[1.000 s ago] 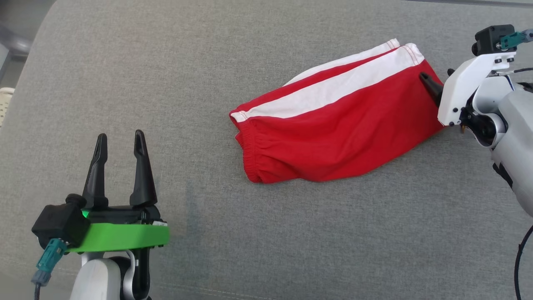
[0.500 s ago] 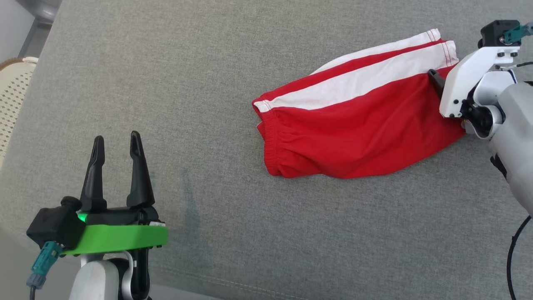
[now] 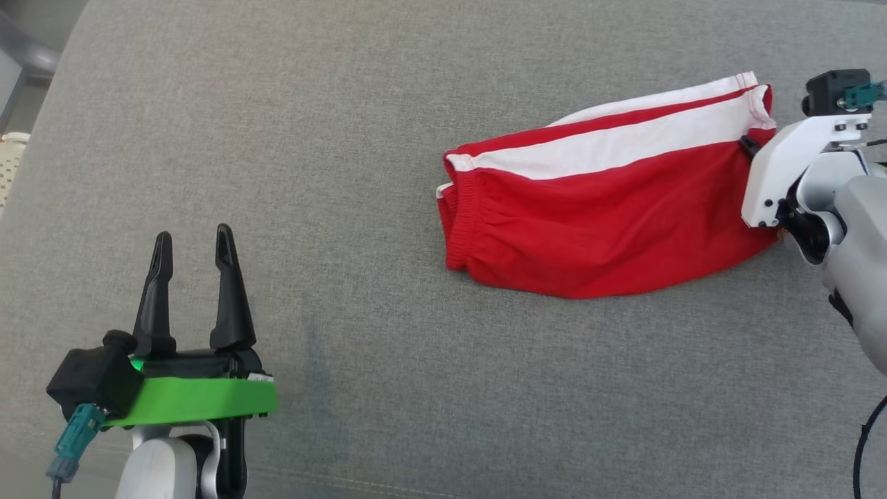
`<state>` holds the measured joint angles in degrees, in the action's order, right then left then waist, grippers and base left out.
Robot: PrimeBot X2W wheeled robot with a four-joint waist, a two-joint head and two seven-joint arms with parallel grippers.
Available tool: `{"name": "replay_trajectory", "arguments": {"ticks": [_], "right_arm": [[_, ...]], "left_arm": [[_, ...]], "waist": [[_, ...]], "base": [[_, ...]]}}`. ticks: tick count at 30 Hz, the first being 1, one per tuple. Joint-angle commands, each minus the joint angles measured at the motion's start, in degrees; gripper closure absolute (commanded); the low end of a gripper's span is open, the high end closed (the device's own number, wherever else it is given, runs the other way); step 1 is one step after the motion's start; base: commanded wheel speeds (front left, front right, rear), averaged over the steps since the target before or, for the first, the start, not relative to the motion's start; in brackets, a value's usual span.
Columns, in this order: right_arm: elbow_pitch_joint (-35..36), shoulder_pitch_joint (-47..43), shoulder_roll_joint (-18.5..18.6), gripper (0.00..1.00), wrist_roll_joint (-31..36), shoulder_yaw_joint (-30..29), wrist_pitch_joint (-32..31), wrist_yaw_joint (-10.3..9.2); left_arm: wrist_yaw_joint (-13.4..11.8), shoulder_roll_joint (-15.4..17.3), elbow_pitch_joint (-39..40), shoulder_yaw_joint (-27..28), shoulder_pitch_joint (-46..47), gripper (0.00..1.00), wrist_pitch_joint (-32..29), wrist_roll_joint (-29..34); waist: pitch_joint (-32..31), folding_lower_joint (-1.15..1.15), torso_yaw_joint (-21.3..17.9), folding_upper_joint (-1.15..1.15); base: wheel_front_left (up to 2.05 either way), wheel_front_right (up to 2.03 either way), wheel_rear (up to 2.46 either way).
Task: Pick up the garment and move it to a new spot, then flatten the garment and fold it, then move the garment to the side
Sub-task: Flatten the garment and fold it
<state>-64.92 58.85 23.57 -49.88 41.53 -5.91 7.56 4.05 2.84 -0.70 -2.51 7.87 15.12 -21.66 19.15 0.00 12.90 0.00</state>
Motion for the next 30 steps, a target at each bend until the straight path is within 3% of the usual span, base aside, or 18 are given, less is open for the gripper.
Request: {"name": "replay_trajectory", "arguments": {"ticks": [1,11,17,22,30], "right_arm": [[-0.72,-0.66,0.91,1.0,0.61,-0.47,1.14,-0.15],[-6.96,0.84,3.9,1.0,3.98,-3.34,6.27,-0.14],[-8.87,1.96,2.72,1.0,7.05,-5.29,7.09,-0.14],[-9.0,3.17,-2.17,1.0,10.07,-5.23,6.12,-0.14],[-9.06,3.56,-14.13,1.0,13.58,-3.9,3.36,-0.14]], "left_arm": [[0.29,0.13,-0.3,0.06,-1.17,0.0,-0.01,0.31],[0.9,0.14,-0.88,-0.33,-2.44,0.0,-0.01,1.62],[0.69,0.13,-1.23,-0.72,-3.21,0.0,-0.01,1.33],[0.51,0.13,-1.16,-1.05,-3.67,0.0,-0.01,1.08],[0.78,0.13,-1.24,-1.45,-3.33,0.0,-0.01,0.66]], "waist": [[-2.32,0.0,-2.45,0.0],[-6.11,0.0,-6.16,0.0],[-7.74,0.0,-6.7,0.0],[-8.6,0.0,-6.44,0.0],[-8.04,0.0,-4.77,0.0]], "base": [[0.0,0.0,0.0],[0.0,0.0,0.0],[0.0,0.0,0.0],[0.0,0.0,0.0],[0.0,0.0,0.0]]}}
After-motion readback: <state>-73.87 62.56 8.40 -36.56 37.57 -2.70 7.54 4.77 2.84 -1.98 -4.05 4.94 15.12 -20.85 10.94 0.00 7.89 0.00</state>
